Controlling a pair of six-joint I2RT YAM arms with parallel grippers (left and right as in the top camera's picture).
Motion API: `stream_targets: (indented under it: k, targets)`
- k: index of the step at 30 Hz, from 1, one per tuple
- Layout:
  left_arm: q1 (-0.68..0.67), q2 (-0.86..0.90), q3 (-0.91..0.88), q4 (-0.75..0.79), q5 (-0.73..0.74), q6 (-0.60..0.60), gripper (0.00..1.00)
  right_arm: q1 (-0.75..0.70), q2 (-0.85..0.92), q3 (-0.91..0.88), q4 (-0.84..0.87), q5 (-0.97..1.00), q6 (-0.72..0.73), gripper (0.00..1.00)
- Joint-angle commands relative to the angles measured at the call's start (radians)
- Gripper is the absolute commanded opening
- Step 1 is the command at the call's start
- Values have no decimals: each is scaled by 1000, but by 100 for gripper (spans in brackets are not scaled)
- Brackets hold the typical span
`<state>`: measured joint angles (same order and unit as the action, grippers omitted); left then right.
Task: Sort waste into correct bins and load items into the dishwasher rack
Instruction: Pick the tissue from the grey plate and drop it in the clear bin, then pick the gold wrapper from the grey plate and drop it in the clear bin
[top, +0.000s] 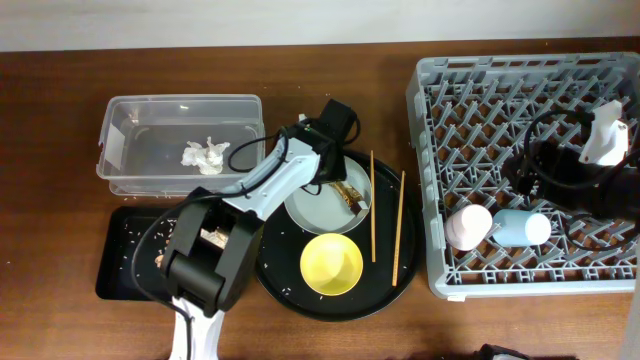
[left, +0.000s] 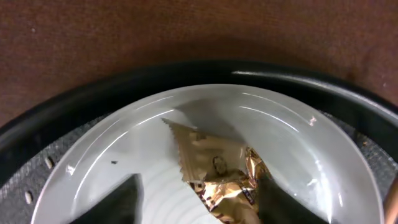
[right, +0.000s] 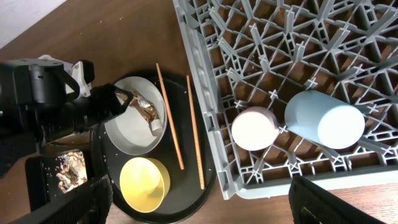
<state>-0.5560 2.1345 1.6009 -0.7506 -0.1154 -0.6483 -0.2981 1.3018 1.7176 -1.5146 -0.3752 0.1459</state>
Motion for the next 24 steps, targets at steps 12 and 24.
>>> stream_targets:
  k: [12, 24]
  targets:
    - [4, -5, 29, -105, 23, 1, 14, 6, 1, -1, -12, 12, -10, 90]
    - [27, 43, 51, 5, 6, -137, 66, 6, 1, -1, -11, 13, -10, 90]
